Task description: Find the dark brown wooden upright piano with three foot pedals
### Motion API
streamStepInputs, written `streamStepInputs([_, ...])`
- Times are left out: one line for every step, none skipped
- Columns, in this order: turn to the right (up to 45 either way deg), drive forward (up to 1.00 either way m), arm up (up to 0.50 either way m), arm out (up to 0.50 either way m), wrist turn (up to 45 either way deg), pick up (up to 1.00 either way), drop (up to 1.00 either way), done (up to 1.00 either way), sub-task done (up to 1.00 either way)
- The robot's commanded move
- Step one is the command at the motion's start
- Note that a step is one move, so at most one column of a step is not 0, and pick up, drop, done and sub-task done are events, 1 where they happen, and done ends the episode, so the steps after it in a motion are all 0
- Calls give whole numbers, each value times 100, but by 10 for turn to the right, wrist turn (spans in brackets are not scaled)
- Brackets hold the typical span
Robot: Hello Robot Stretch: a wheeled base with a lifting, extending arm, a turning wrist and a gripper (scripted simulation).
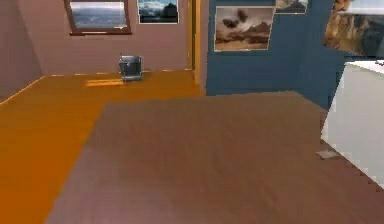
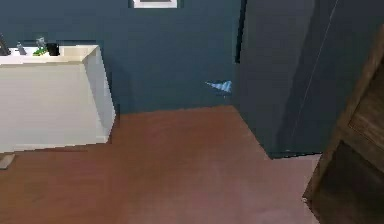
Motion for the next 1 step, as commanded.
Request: streamStepInputs([0,100,0,0,0,0,0,0,0])
